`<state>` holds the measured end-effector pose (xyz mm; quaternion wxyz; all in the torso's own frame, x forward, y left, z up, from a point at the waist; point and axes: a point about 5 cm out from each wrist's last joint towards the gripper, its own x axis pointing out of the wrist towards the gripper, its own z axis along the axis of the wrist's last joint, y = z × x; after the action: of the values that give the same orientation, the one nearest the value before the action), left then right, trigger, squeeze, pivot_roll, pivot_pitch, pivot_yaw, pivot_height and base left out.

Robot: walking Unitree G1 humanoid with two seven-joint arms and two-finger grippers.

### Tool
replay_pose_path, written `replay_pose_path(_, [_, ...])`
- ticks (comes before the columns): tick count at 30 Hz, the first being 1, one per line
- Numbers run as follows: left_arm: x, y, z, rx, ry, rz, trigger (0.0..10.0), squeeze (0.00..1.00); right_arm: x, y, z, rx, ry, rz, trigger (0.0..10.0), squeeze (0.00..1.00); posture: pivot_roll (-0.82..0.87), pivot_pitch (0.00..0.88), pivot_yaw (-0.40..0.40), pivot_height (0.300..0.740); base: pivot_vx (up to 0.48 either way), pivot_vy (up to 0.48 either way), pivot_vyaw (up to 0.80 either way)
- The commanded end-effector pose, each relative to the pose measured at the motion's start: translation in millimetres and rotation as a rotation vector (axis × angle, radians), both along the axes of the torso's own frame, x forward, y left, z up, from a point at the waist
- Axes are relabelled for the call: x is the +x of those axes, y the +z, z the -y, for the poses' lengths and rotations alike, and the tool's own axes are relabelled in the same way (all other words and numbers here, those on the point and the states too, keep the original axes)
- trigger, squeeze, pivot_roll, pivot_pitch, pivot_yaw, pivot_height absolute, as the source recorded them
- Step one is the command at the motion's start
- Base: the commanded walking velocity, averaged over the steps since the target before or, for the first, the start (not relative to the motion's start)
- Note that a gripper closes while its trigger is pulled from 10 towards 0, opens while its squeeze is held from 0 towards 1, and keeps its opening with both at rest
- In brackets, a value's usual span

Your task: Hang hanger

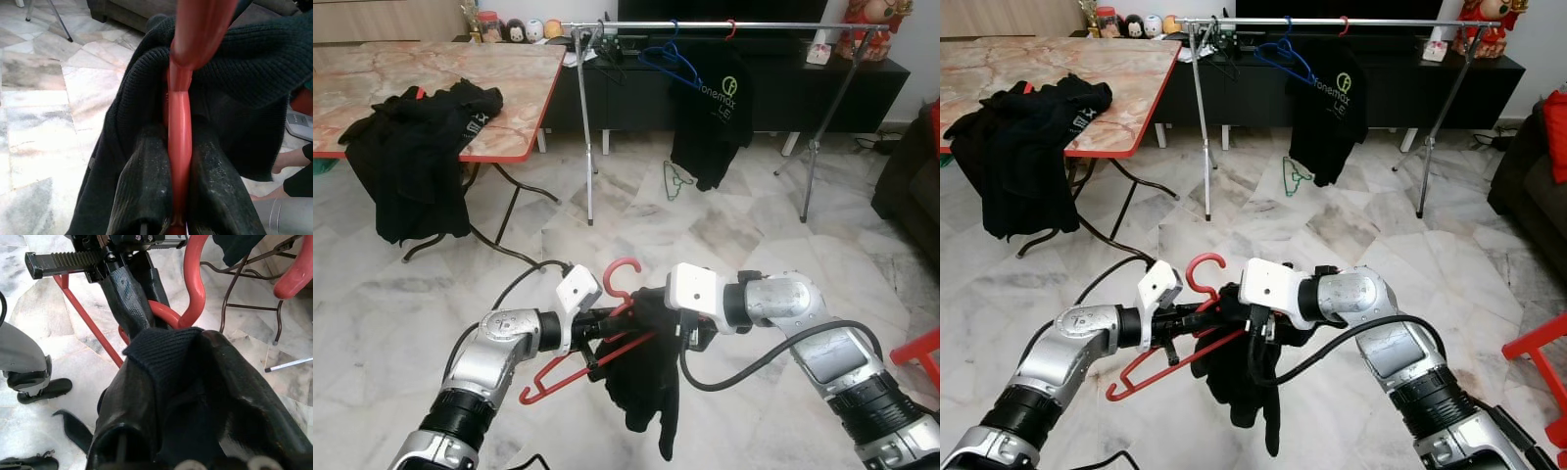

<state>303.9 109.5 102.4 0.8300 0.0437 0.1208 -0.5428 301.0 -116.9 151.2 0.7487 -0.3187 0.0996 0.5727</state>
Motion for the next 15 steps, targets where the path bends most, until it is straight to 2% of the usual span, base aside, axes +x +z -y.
replay_pose_path(1, [4.9,12.7,3.8,-0.031,-0.008,0.064,10.0,0.00,-4.8,2.9,-3.0,0.005,0.028,-0.004,10.0,1.00,-0.11,0.000,-0.043,0.740,0.000,0.000,0.00])
replay_pose_path(15, [6.4,9.5,3.0,-0.024,0.006,0.059,10.0,0.00,-19.5,5.3,6.2,-0.030,0.028,-0.009,10.0,1.00,-0.13,0.000,-0.043,0.740,0.000,0.000,0.00])
